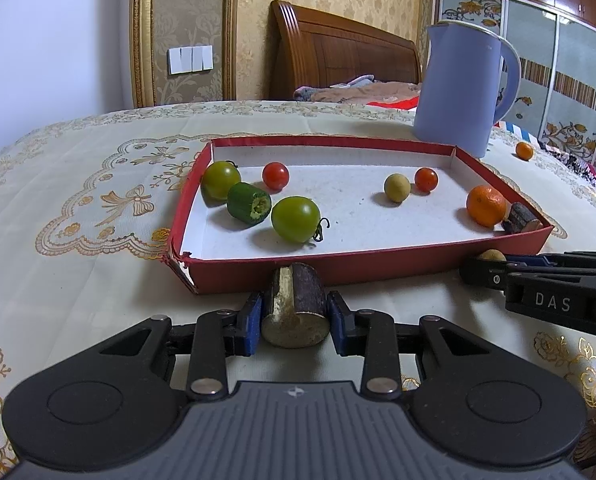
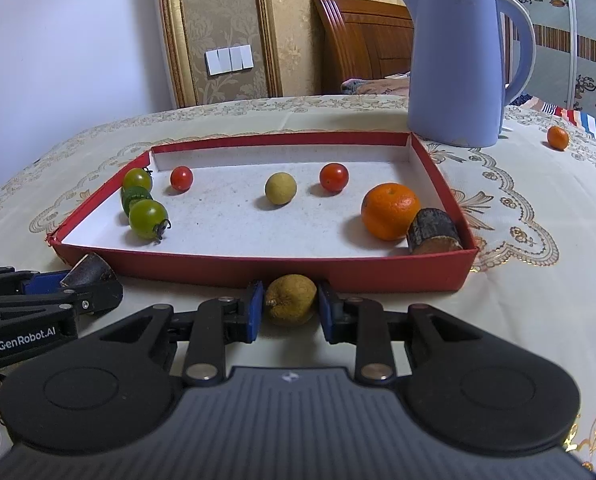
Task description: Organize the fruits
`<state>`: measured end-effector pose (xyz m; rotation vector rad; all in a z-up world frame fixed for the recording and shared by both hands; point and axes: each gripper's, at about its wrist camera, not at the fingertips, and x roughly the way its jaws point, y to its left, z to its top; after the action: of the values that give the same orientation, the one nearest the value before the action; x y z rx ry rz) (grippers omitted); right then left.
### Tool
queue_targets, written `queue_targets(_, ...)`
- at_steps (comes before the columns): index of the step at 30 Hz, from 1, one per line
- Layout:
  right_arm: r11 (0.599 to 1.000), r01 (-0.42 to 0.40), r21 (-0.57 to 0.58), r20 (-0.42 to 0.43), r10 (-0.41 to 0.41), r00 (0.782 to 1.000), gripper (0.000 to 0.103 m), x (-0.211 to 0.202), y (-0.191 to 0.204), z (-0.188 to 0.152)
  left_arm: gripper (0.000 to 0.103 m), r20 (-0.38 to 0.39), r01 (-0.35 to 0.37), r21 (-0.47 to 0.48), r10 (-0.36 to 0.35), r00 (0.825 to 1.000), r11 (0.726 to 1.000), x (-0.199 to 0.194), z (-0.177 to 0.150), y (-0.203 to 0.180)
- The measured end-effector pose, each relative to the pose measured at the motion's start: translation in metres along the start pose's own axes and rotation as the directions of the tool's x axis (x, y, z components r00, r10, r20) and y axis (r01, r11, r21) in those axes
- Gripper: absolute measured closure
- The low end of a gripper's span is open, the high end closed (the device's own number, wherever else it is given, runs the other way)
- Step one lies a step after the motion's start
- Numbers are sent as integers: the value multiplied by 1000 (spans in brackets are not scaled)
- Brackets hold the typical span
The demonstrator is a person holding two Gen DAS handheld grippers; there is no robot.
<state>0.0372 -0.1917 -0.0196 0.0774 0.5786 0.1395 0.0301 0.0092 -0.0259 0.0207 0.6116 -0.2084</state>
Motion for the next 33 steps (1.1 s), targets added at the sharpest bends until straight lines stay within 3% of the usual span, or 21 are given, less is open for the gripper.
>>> queue_targets(33,999,-10,38,-9,10,1000,75,2,-6,0,70,8,-12,13,12,1000,1000,-1,0,-1)
